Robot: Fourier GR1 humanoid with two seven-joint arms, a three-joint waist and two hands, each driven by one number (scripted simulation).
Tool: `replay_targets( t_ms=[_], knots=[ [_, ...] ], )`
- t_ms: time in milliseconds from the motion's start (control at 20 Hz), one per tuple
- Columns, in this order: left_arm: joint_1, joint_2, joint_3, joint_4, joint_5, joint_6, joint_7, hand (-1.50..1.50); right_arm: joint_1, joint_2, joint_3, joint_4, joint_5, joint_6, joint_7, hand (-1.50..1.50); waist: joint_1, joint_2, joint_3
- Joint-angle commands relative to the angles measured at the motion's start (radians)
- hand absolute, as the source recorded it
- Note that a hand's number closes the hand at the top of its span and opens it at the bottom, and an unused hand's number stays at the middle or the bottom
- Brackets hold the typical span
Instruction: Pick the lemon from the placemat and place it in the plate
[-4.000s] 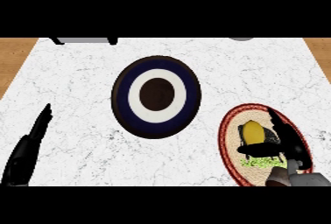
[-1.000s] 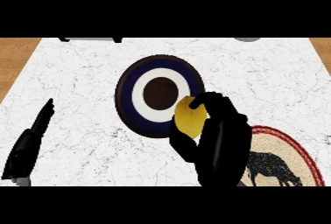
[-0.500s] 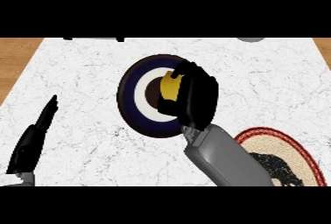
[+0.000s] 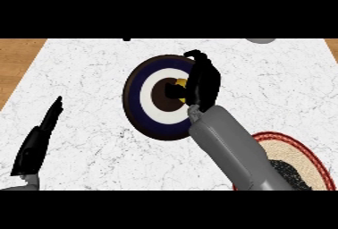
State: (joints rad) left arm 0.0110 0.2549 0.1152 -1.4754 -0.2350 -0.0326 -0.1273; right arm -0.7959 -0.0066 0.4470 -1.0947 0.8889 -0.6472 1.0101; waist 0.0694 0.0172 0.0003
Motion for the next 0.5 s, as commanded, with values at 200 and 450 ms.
replay_targets(
  t_ms=[200, 450],
  knots=[
    [-0.013, -0.009, -0.009, -0.002, -0.003, -0.006, 0.020, 0.00, -0.113, 0.006, 0.046, 0.138, -0.049, -0.361, 0.093, -1.50, -0.010, -0.009, 0.000],
    [-0.009, 0.018, 0.044, 0.018, 0.003, 0.014, 0.013, 0.00, 0.004, 0.006, 0.000, 0.072, 0.026, -0.573, 0.062, -1.50, -0.056, -0.018, 0.000]
  ],
)
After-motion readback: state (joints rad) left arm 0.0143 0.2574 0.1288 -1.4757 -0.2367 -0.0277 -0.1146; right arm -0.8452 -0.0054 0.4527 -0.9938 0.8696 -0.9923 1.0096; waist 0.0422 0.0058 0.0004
